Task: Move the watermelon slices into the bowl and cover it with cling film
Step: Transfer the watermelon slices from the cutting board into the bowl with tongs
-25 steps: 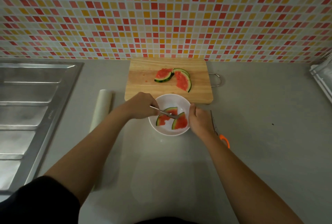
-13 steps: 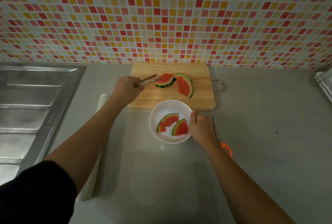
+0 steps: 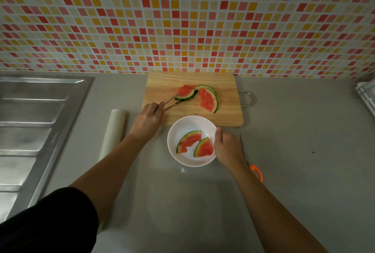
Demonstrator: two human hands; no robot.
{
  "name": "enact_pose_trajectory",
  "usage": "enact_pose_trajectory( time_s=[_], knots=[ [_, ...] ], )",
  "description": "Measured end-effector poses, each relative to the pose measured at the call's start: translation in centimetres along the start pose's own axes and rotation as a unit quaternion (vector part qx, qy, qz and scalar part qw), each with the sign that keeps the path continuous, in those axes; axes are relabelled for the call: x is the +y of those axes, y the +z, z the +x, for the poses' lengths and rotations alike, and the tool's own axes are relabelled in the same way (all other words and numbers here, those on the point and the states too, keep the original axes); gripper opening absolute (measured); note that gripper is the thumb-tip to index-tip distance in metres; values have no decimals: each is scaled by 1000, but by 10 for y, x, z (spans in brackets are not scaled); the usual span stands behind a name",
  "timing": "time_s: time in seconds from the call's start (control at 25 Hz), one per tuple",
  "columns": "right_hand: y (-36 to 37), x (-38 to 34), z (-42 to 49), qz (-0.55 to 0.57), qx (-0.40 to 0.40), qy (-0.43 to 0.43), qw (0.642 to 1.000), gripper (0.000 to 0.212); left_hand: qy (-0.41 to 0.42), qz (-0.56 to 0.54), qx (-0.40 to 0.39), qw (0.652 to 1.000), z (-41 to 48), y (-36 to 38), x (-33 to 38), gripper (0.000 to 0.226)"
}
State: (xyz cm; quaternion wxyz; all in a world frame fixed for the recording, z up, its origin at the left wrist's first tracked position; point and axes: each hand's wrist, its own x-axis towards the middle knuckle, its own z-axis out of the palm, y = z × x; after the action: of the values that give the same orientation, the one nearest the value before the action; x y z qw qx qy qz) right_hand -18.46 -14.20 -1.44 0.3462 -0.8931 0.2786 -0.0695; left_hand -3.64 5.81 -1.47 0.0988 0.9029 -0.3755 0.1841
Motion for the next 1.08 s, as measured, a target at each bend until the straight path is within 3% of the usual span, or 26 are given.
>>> enact_pose_trajectory(
  time_s=[0.12,0.24,0.4,0.52,0.6,0.84,1.08],
  knots=[
    [2,1,0,-3,10,-5,1000,53,9,8,-18,1000,7,1,2,35],
    [1,1,0,5,8,-3,1000,51,-8,-33,25,999,10,-8,5,23],
    [1,2,-1,8,-6,7,1000,54,-129,-173,76,973,4,-38,5,15],
    [0,0,-1,14,-8,9,1000,53,-233,-307,-5,923,-9,-63,-4,16],
    [-1,-1,-1,18,-4,6,1000,53,-228,-354,-76,904,-18,-79,-9,13],
    [-2,0,-1,11,-6,-3,1000,52,-98,-205,-196,954,-21,-86,10,15],
    [-3,-1,-1,-3,-4,-15,1000,55,-74,-133,-316,936,-5,-89,33,27]
  ],
)
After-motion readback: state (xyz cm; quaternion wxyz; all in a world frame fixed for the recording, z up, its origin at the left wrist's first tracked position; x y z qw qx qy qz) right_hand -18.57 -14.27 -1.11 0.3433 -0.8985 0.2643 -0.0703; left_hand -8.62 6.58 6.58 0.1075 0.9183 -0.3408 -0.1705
